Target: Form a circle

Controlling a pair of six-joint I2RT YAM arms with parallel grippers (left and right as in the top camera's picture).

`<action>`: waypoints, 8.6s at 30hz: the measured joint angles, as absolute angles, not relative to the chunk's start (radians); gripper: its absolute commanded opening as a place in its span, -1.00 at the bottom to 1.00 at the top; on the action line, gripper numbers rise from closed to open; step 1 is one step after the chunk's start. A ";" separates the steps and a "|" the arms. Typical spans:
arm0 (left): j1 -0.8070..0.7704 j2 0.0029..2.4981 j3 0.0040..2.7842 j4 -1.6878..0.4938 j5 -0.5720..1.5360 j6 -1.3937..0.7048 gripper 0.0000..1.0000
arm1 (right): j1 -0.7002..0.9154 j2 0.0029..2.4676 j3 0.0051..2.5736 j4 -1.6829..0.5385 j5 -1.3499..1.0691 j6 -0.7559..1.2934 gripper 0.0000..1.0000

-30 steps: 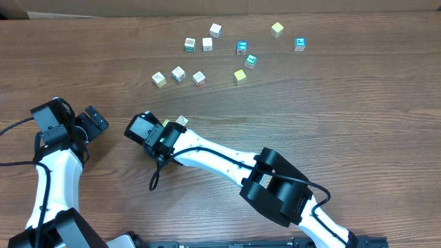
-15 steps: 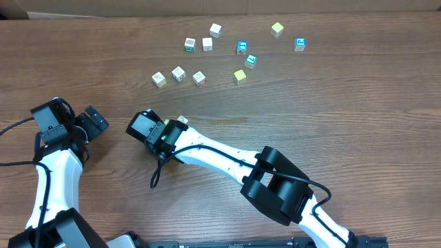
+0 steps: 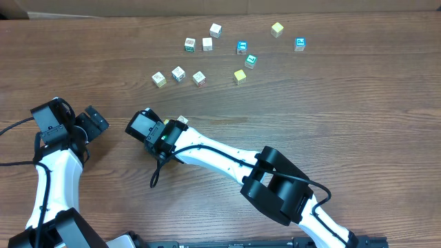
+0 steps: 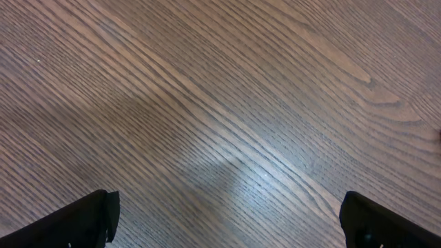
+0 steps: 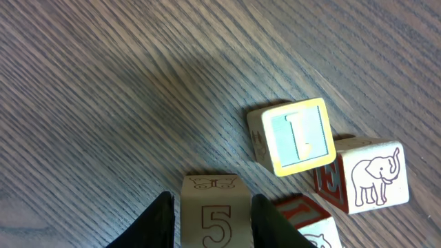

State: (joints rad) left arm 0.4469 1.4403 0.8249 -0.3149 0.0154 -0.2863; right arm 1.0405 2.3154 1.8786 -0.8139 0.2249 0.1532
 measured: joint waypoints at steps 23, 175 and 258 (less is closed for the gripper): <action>0.447 1.440 0.825 -0.315 0.015 -0.286 0.99 | 1.047 2.317 1.960 -0.867 0.186 0.154 -0.93; 0.447 1.440 0.825 -0.315 0.015 -0.286 0.99 | 1.041 2.317 1.870 -0.794 0.131 0.209 -0.92; 0.447 1.440 0.825 -0.315 0.015 -0.286 0.99 | 0.871 2.221 1.746 -0.995 -0.090 0.523 -0.93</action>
